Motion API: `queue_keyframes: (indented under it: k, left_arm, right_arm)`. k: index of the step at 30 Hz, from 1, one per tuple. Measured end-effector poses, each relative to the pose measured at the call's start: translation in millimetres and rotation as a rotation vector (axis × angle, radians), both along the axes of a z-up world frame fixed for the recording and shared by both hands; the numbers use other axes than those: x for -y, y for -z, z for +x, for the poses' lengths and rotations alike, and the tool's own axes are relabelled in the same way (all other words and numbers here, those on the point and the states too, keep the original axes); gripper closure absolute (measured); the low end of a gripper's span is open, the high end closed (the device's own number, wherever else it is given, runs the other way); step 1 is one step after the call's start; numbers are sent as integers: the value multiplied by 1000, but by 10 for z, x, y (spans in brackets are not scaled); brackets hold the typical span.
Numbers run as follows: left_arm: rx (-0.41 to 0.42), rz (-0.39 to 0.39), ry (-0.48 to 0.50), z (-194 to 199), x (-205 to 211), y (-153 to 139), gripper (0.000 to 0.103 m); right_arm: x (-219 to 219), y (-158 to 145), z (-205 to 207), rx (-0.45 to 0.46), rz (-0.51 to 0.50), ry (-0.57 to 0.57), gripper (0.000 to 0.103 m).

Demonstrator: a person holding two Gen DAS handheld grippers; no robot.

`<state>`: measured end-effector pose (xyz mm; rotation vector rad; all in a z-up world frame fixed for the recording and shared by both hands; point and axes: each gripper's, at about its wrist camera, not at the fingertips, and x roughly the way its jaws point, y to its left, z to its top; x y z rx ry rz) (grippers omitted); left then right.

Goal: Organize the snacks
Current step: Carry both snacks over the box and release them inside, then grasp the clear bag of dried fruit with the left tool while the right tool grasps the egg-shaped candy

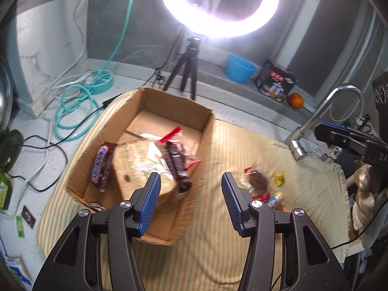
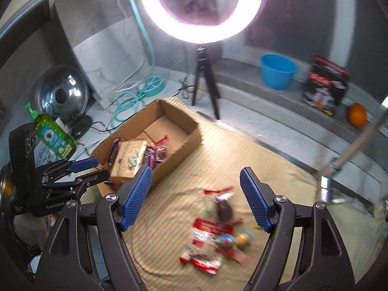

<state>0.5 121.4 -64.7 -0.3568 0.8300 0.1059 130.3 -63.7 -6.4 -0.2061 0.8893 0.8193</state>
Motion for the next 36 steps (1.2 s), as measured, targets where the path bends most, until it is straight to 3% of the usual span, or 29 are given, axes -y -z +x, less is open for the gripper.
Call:
queue_keyframes:
  k: [6,16,23,33,36]
  left_arm:
    - [4,-9,69,37,333,-7,52]
    - [-67,-74,143,163,841,340,52]
    - [-106,-142,167,483,1007,504,52]
    - [-220,-240,118,1062,991,878,52]
    - [-248,-232,120,1172,1035,957,52]
  right_arm:
    - [624,-36,-102,6,-6,91,25]
    - [1355,560,-93,-122,-37,189,25]
    - [1367,965,-26,-179,-61,167,25]
    - [1120,1293,103,-230,-61,108,25]
    - [1045,1384,136,-251,-64,96,25]
